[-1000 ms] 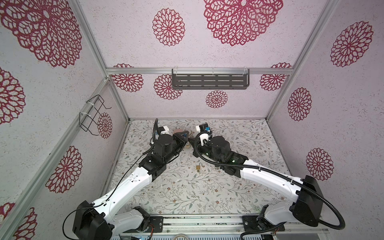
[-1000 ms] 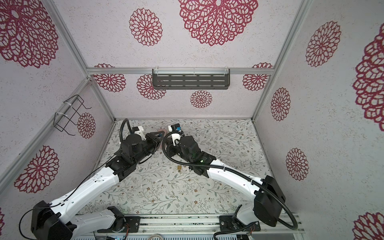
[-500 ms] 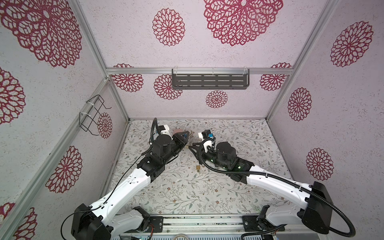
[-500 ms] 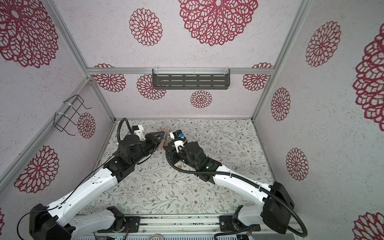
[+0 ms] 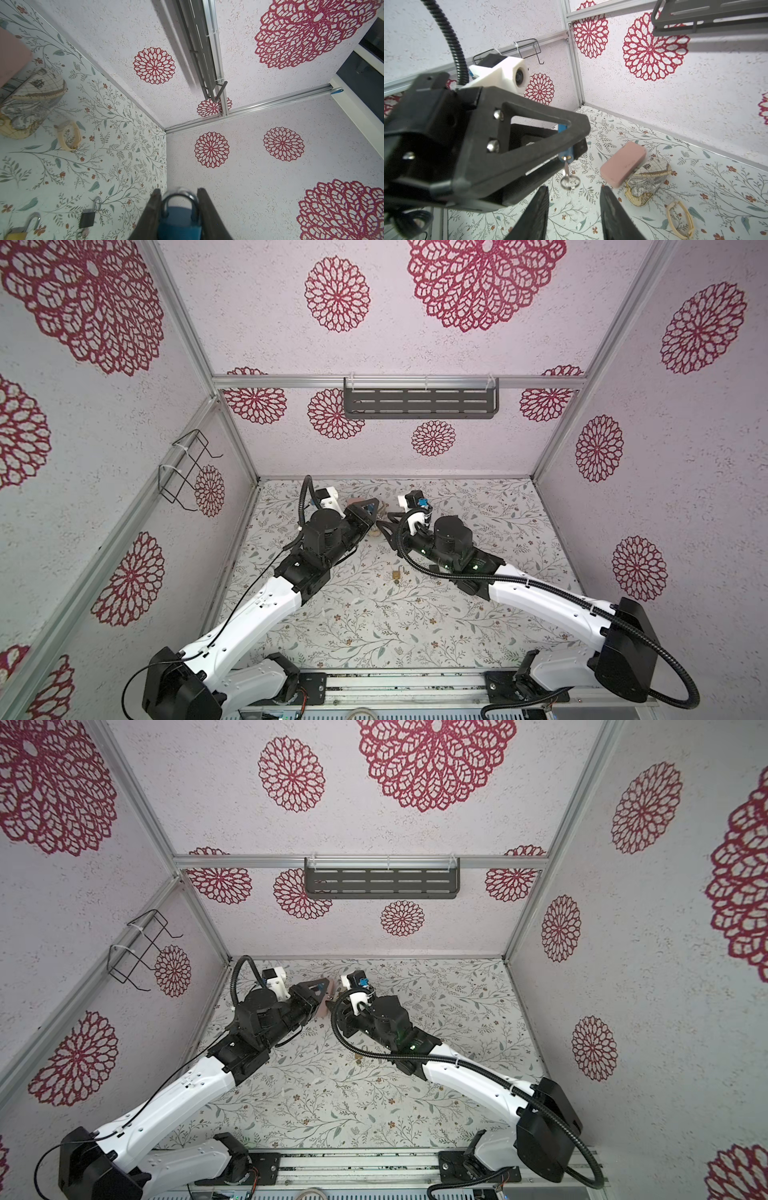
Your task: Unlock with the key
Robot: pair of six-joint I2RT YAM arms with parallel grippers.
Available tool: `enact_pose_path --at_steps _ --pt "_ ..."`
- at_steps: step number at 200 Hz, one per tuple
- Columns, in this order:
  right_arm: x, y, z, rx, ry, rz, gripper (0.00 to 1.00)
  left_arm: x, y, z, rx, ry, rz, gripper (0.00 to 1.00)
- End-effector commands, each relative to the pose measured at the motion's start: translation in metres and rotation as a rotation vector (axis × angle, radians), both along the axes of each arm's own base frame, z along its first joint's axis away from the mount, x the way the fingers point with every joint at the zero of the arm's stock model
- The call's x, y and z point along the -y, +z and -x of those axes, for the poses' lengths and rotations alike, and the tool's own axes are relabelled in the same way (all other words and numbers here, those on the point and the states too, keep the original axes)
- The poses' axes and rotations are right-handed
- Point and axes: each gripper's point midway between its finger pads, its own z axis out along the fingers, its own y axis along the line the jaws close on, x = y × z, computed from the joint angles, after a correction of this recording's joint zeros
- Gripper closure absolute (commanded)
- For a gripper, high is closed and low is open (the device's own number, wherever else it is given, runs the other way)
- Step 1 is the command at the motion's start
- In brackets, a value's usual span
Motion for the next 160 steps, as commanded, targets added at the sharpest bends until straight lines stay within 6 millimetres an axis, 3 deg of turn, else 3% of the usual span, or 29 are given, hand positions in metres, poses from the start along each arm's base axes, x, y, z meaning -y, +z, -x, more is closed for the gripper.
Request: enact_pose_path --at_steps 1,160 --pt "-0.004 0.033 -0.001 0.088 0.012 -0.044 0.59 -0.003 0.011 0.002 0.045 0.01 0.017 1.0" --pt "-0.007 0.022 -0.01 0.087 0.005 0.002 0.84 -0.003 0.016 0.005 0.06 0.005 0.032 1.0"
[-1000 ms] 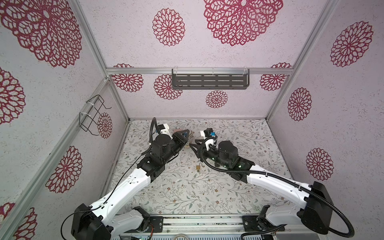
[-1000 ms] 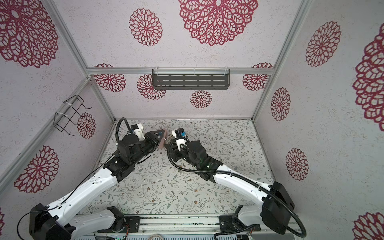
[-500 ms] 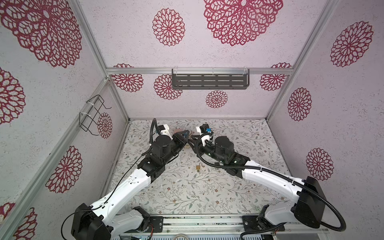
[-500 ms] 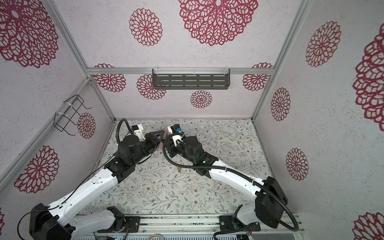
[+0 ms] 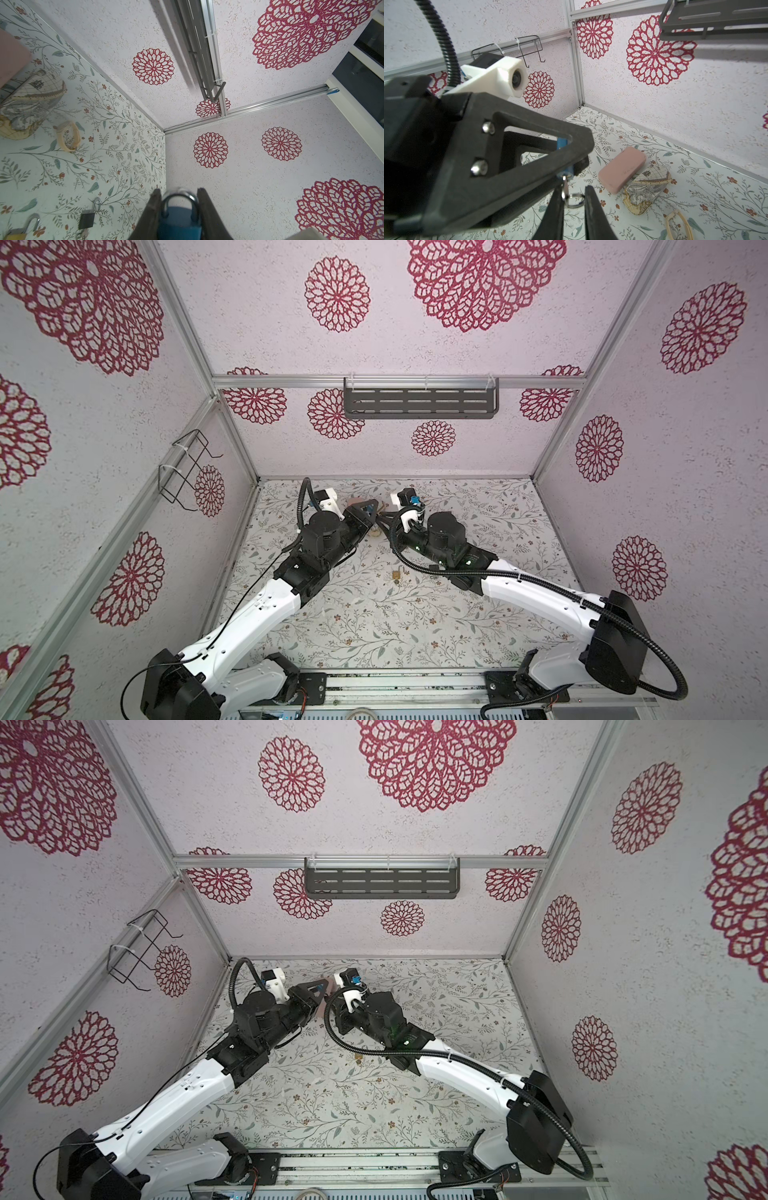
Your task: Unlock with the key
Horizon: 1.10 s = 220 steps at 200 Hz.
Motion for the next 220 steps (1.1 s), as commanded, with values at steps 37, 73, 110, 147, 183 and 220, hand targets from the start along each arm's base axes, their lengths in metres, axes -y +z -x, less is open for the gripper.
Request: enact_pose_path --at_steps 37,73,110,147,183,220 --pt "0.0 0.026 0.002 0.076 0.024 -0.026 0.87 0.001 0.014 0.004 0.044 -0.009 0.024 1.0" --pt "-0.004 0.029 0.007 0.108 0.062 -0.001 0.95 0.01 0.012 0.007 0.021 -0.056 0.021 1.0" --pt "-0.003 0.032 0.006 0.129 0.061 0.021 1.0 0.023 0.0 0.015 -0.032 -0.108 -0.005 1.0" --pt "0.002 0.034 -0.002 0.122 0.005 0.038 1.0 0.025 -0.008 0.02 -0.051 -0.123 -0.015 1.0" --pt "0.001 0.038 -0.005 0.126 -0.007 0.034 1.0 0.033 -0.007 0.029 -0.06 -0.148 -0.014 1.0" --pt "-0.005 0.035 -0.005 0.105 0.013 0.029 1.0 0.035 0.001 0.032 -0.039 -0.151 -0.017 1.0"
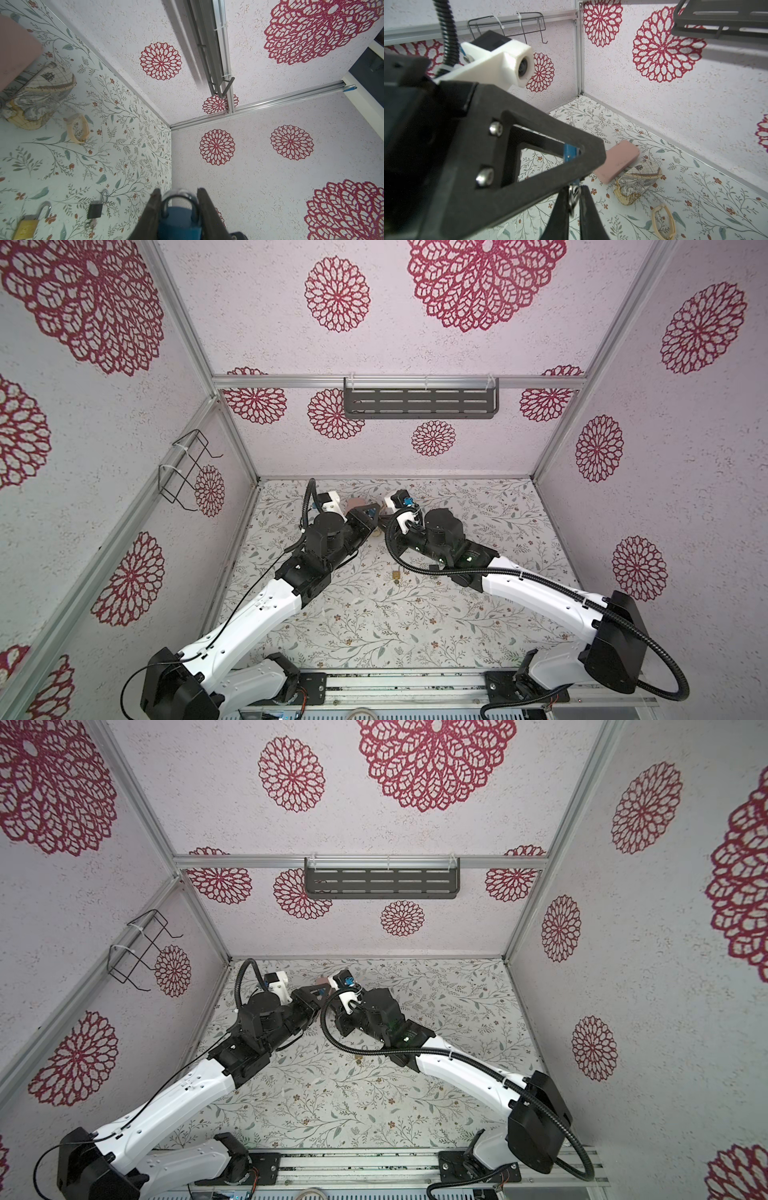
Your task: Unlock with the key
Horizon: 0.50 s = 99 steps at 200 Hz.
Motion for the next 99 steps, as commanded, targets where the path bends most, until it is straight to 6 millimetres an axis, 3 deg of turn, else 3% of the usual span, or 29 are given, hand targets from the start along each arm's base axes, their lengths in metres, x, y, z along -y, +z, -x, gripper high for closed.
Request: enact_pose_path --at_steps 1,27,34,51,60,81,99 --pt "-0.002 0.041 -0.006 0.079 -0.013 -0.093 1.0 0.026 0.01 0.025 0.001 -0.131 0.01 1.0" --pt "0.003 0.04 0.001 0.067 -0.002 -0.095 1.0 0.013 0.009 0.019 0.01 -0.077 -0.017 1.0" --pt "0.004 0.039 0.003 0.064 0.006 -0.093 0.91 0.012 0.011 0.018 0.018 -0.074 -0.017 1.0" --pt "0.006 0.039 0.008 0.058 0.016 -0.096 0.83 0.005 0.014 0.014 0.032 -0.047 -0.033 1.0" --pt "0.009 0.04 0.009 0.057 0.015 -0.101 0.73 0.002 0.015 0.012 0.038 -0.037 -0.038 1.0" --pt "0.014 0.042 0.011 0.06 0.006 -0.108 0.67 -0.002 0.017 0.01 0.046 -0.021 -0.044 1.0" --pt "0.015 0.043 0.012 0.063 0.0 -0.11 0.68 -0.003 0.017 0.009 0.047 -0.017 -0.048 1.0"
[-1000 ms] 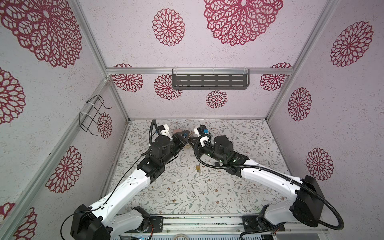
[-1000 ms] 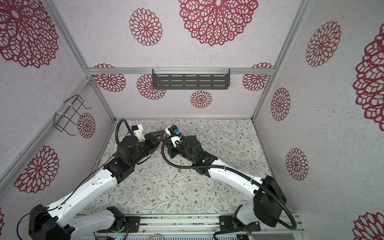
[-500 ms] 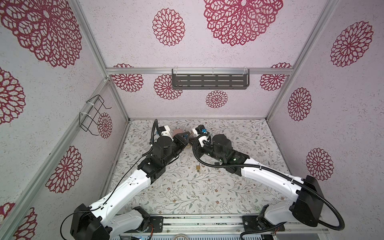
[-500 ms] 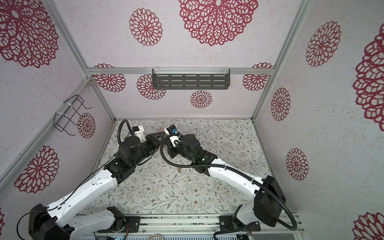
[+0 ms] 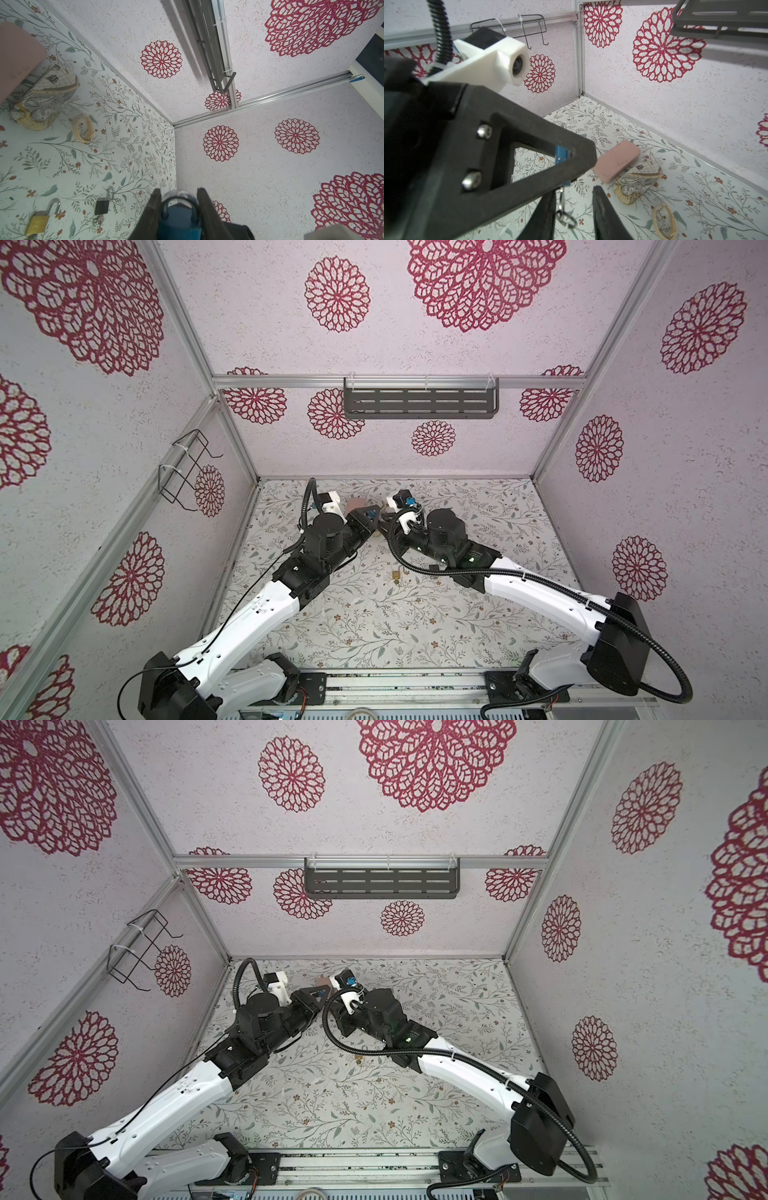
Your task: Unlock with the key
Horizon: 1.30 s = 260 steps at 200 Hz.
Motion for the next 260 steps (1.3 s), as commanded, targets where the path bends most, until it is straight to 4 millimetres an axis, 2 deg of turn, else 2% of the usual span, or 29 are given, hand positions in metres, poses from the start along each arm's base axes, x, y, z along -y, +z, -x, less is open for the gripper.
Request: enact_pose_path --at_steps 1,32,62,73,127,151,167,203,221,244,260 --pt "0.011 0.041 0.005 0.068 -0.012 -0.099 0.68 0.0 0.018 0.004 0.04 -0.012 0.003 1.0" --pt "0.009 0.038 0.003 0.061 -0.011 -0.089 0.8 -0.001 0.017 0.003 0.038 -0.007 0.003 1.0" --pt "0.007 0.03 0.003 0.04 -0.008 -0.081 0.82 -0.002 0.019 0.004 0.044 -0.001 0.009 1.0" --pt "0.006 0.029 0.003 0.033 -0.007 -0.085 0.86 -0.003 0.019 0.004 0.045 0.003 0.014 1.0" --pt "0.005 0.022 0.003 0.01 -0.003 -0.072 0.83 -0.002 0.025 0.003 0.057 0.002 0.048 1.0" --pt "0.005 0.017 0.002 0.002 -0.012 -0.064 0.88 -0.002 0.028 0.004 0.059 -0.001 0.068 1.0" --pt "0.005 0.016 -0.001 0.002 -0.021 -0.06 0.98 0.0 0.031 0.004 0.062 -0.01 0.082 1.0" --pt "0.002 0.011 -0.005 0.006 -0.027 -0.046 1.0 0.007 0.029 0.01 0.03 -0.054 0.138 1.0" --pt "-0.001 0.012 -0.006 0.012 -0.025 -0.058 1.0 0.018 0.035 0.017 0.021 -0.112 0.207 1.0" --pt "-0.006 0.023 -0.008 0.022 -0.027 -0.126 1.0 0.027 0.033 0.021 -0.019 -0.157 0.244 1.0" --pt "-0.014 0.026 -0.014 -0.008 -0.035 -0.155 1.0 0.041 0.043 0.028 -0.011 -0.229 0.298 1.0"
